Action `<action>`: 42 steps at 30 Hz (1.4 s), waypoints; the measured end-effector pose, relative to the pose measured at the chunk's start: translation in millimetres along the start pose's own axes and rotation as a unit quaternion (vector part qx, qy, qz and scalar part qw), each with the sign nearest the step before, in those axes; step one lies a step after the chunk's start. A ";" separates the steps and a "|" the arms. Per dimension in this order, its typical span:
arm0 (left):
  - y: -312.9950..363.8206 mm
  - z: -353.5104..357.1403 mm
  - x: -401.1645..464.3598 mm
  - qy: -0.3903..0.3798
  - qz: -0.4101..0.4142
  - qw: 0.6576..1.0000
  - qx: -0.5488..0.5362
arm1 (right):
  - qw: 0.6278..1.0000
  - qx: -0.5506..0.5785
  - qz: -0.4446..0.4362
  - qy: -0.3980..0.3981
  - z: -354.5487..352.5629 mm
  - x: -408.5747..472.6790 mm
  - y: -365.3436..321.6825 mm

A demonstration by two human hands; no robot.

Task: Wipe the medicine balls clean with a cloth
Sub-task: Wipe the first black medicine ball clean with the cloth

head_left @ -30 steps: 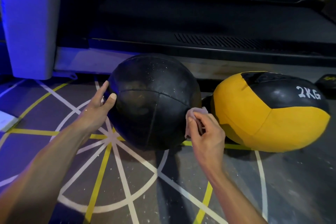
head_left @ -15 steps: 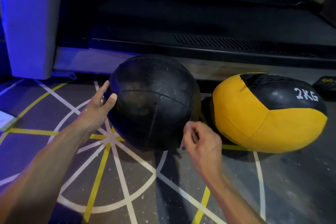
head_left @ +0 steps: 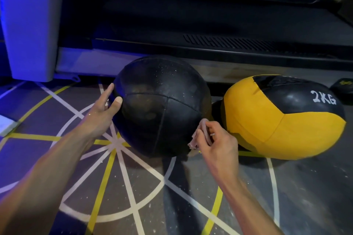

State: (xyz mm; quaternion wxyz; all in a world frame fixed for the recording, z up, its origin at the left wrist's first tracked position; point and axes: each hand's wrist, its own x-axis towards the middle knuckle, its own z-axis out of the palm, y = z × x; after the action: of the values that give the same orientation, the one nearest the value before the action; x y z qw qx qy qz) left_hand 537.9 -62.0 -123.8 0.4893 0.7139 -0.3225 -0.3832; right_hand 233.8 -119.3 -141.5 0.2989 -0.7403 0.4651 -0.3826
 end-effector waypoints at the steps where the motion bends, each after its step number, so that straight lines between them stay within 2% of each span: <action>1: -0.2 -0.7 0.1 0.001 0.000 1.000 0.002 | 1.000 -0.011 -0.010 -0.004 0.0 1.0 2.6; 11: -3.5 -4.0 6.6 0.009 0.002 1.000 0.001 | 0.992 -0.122 -0.031 -0.005 -1.9 26.6 9.9; 16: -7.6 -7.0 9.5 0.001 -0.004 1.000 0.007 | 0.994 -0.101 -0.002 0.030 0.7 29.6 9.5; 24: -3.6 -2.6 4.6 0.003 -0.009 1.000 -0.004 | 0.998 -0.057 0.032 0.004 -0.4 22.6 14.0; 29: -3.1 -4.9 3.5 0.009 -0.011 1.000 -0.002 | 0.999 -0.021 0.011 0.041 -4.6 44.3 -4.8; 32: -3.3 -3.0 2.6 0.001 -0.004 1.000 -0.008 | 0.999 -0.044 0.022 0.022 -2.2 40.3 0.9; 36: -2.8 -0.2 0.7 0.002 -0.002 1.000 -0.022 | 0.999 -0.021 0.019 -0.027 -1.9 13.6 7.6; 42: -1.7 0.0 0.9 0.010 -0.003 1.000 -0.025 | 1.000 -0.013 0.008 0.020 -0.3 32.1 -6.6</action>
State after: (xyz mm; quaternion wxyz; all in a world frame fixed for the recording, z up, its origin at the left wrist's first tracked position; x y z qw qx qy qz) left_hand 538.5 -62.2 -125.6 0.5090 0.7061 -0.3063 -0.3855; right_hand 245.4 -146.2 -126.8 0.2830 -0.7326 0.4819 -0.3887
